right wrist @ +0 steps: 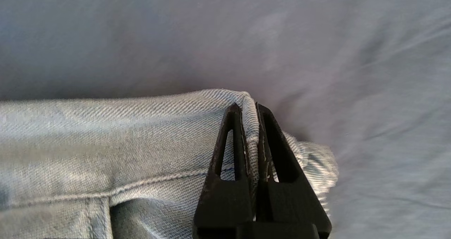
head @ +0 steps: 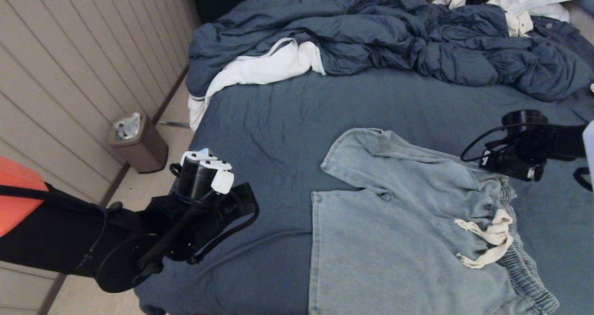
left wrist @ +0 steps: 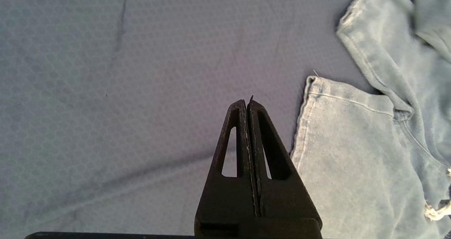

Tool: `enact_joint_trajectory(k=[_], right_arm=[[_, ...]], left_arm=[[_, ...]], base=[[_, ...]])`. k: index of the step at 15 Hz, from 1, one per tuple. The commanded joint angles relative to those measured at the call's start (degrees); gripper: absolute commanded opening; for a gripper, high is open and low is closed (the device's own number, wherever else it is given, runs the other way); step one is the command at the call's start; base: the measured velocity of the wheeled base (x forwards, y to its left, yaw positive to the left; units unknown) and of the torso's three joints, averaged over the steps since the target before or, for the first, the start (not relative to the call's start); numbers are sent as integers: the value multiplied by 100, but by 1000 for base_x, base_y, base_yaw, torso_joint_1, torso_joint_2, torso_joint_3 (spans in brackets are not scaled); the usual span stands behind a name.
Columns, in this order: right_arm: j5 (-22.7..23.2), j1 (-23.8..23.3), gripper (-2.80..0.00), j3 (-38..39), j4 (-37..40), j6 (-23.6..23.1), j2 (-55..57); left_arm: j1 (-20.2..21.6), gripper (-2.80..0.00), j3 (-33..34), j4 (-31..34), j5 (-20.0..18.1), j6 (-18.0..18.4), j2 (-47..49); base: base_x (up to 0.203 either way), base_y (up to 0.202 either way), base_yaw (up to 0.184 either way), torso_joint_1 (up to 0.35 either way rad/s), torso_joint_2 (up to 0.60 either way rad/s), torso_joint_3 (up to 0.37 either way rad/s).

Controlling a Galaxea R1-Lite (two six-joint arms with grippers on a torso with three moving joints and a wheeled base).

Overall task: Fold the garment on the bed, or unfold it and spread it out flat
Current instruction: Unford the blue shorts

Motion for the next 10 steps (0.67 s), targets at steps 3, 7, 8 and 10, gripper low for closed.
enact_joint_trajectory(k=[3, 7, 8, 10], right_arm=[[-54, -325, -280, 53, -34, -6, -7], [-52, -319, -280, 233, -42, -7, -36], [-16, -299, 0, 256, -34, -4, -62], [67, -295, 0, 274, -34, 7, -222]], left_arm=[[-1, -280, -12, -20, 13, -25, 46], [-1, -280, -3, -20, 13, -25, 28], [-1, -280, 1, -20, 13, -25, 28], [-1, -280, -3, -20, 13, -25, 37]], base=[[0, 0, 0, 0, 0, 0], [0, 0, 0, 0, 0, 0], [0, 0, 0, 0, 0, 0], [0, 0, 0, 0, 0, 0]])
